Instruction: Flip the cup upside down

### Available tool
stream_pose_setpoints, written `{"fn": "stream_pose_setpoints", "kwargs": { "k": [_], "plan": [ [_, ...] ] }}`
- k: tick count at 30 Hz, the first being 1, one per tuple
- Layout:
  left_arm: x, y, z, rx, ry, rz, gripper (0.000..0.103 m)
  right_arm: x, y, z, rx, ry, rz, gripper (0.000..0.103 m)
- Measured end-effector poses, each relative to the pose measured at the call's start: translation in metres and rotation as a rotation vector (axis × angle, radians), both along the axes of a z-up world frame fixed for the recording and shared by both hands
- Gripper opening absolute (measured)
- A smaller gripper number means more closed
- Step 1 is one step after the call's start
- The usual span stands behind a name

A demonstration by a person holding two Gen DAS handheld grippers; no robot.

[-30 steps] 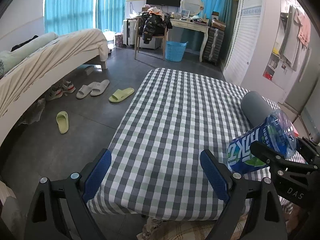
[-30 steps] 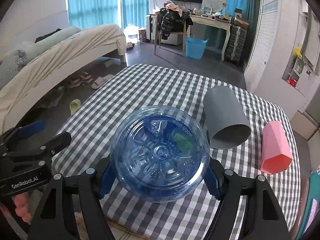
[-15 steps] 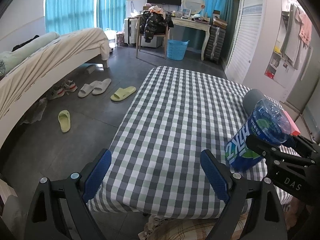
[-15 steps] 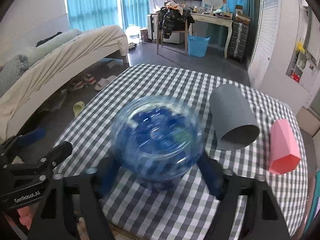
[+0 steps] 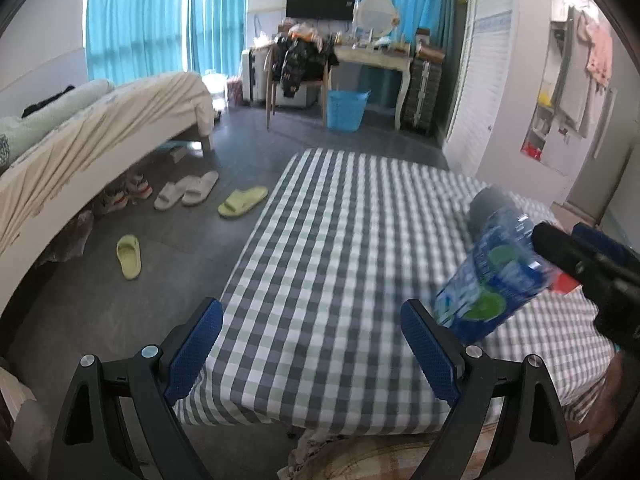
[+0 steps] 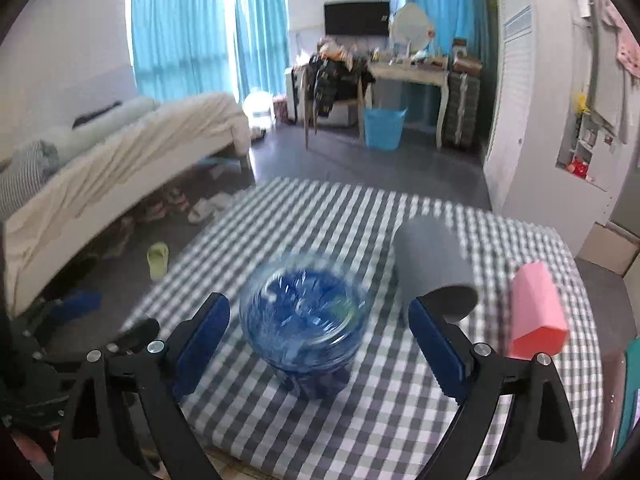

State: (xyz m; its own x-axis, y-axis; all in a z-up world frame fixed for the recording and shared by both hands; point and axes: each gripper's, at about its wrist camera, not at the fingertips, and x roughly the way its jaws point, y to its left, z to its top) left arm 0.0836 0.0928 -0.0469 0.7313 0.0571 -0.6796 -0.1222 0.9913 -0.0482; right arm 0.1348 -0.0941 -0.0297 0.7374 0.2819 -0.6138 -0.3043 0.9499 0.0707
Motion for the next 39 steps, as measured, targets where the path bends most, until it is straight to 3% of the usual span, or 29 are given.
{"fn": "stream_pose_setpoints", "kwargs": {
  "k": [10, 17, 24, 32, 33, 34, 39],
  "plan": [
    [-0.049, -0.034, 0.066, 0.013, -0.265, -0.050, 0.093, -0.061, -0.041, 0.072, 0.050, -0.217, -0.069, 0.092],
    [-0.076, -0.053, 0.078, -0.018, -0.343, -0.081, 0.093, -0.101, -0.071, 0.083, 0.046, -0.270, -0.106, 0.092],
    [-0.093, -0.070, 0.064, 0.003, -0.380, -0.112, 0.093, -0.132, -0.088, 0.064, 0.039, -0.256, -0.138, 0.092],
    [-0.101, -0.070, 0.028, 0.064, -0.360, -0.069, 0.093, -0.141, -0.095, 0.009, 0.045, -0.199, -0.171, 0.092],
    [-0.102, -0.069, 0.026, 0.069, -0.362, -0.061, 0.094, -0.141, -0.095, 0.003, 0.045, -0.190, -0.174, 0.094],
    [-0.103, -0.068, 0.025, 0.073, -0.363, -0.050, 0.101, -0.140, -0.096, -0.001, 0.047, -0.180, -0.177, 0.096],
    [-0.107, -0.063, 0.027, 0.065, -0.392, -0.021, 0.103, -0.137, -0.095, 0.001, 0.038, -0.189, -0.168, 0.102]
  ]
}}
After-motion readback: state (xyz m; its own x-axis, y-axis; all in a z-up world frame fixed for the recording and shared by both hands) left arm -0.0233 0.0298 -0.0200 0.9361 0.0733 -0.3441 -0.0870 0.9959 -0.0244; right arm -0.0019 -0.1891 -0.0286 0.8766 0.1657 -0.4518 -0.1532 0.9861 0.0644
